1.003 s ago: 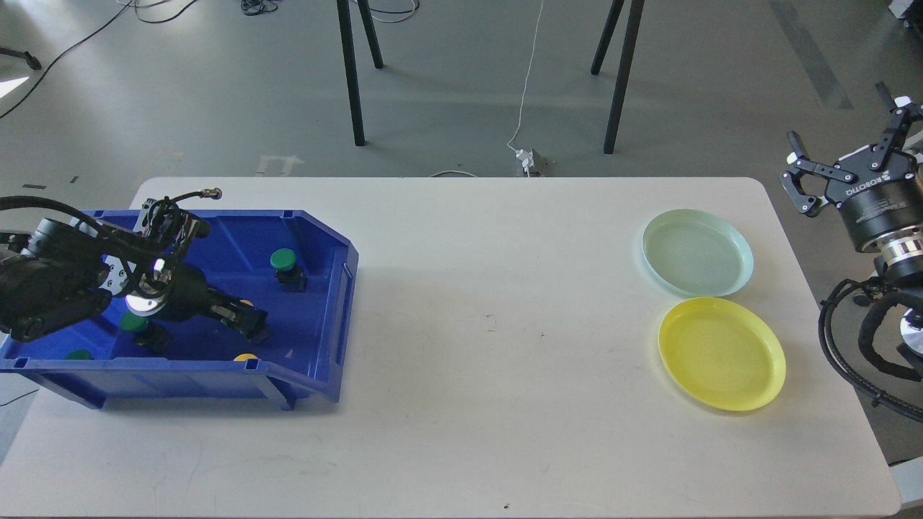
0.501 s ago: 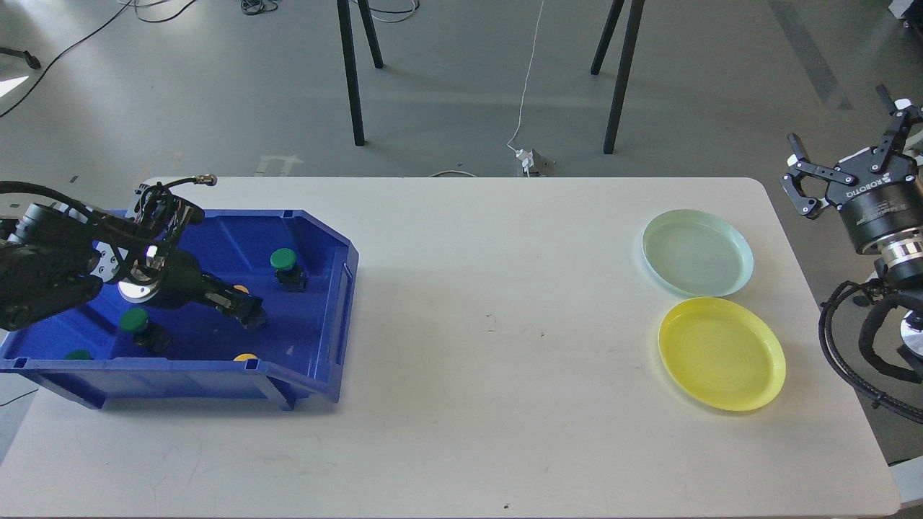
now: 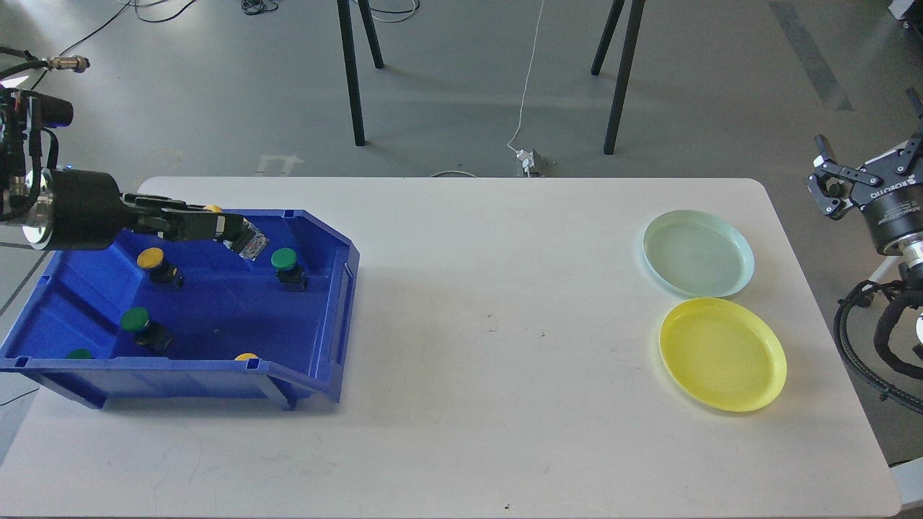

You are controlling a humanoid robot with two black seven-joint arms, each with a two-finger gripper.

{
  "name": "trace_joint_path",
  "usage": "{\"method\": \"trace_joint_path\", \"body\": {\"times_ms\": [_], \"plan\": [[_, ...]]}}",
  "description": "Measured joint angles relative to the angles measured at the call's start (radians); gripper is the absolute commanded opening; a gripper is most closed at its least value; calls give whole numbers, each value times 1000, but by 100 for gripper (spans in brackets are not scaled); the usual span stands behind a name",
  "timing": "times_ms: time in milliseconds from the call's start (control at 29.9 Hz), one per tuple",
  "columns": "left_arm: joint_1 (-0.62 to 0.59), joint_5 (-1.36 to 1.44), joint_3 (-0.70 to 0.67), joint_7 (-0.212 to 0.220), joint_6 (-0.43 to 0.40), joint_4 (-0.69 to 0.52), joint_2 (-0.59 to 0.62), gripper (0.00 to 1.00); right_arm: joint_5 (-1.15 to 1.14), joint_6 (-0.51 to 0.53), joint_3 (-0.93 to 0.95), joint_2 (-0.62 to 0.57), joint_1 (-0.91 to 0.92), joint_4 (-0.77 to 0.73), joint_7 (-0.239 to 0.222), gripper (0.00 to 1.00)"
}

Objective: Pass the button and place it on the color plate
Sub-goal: 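Lift the yellow button and extend the left arm toward the right gripper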

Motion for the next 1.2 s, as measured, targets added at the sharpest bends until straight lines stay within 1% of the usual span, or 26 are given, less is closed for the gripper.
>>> {"method": "trace_joint_path", "body": {"times_ms": [67,134,201,267,334,401,501,602,669,735,836,969,1203], "plan": [[4,-45,-43,0,-20,-95,45,9,-3,0,0,-7,8,11,-1,99],[5,-120,-61,0,-26,-160,59,9,-10,0,0,-20,13,25,-2,99],[5,-220,-71,0,-27,-193,38,9,-16,0,-2,-53,14,52,0,99],[8,-305,-74,0,-27,-200,-16,9,-26,0,-3,-86,13,89,2,99],[20,-413,-77,0,-14,-186,-105,9,-59,0,-4,-122,9,144,6,99],[42,-518,-79,0,21,-149,-203,9,-110,0,-1,-143,5,196,9,99],[82,-661,-90,0,70,-63,-363,9,-200,0,4,-154,1,255,26,99],[131,-757,-106,0,85,46,-516,9,-300,0,10,-144,-1,287,39,99],[162,-788,-119,0,87,118,-589,9,-378,0,13,-116,-3,291,41,99],[197,-806,-137,0,85,187,-652,9,-483,0,12,-59,-5,293,41,99],[240,-845,-171,0,80,252,-709,10,-648,-11,5,30,-9,294,41,99],[267,-901,-205,0,78,278,-727,10,-762,-51,-3,141,-23,309,41,99],[277,-964,-209,0,77,287,-728,10,-784,-71,-4,283,-53,328,41,99]]}}
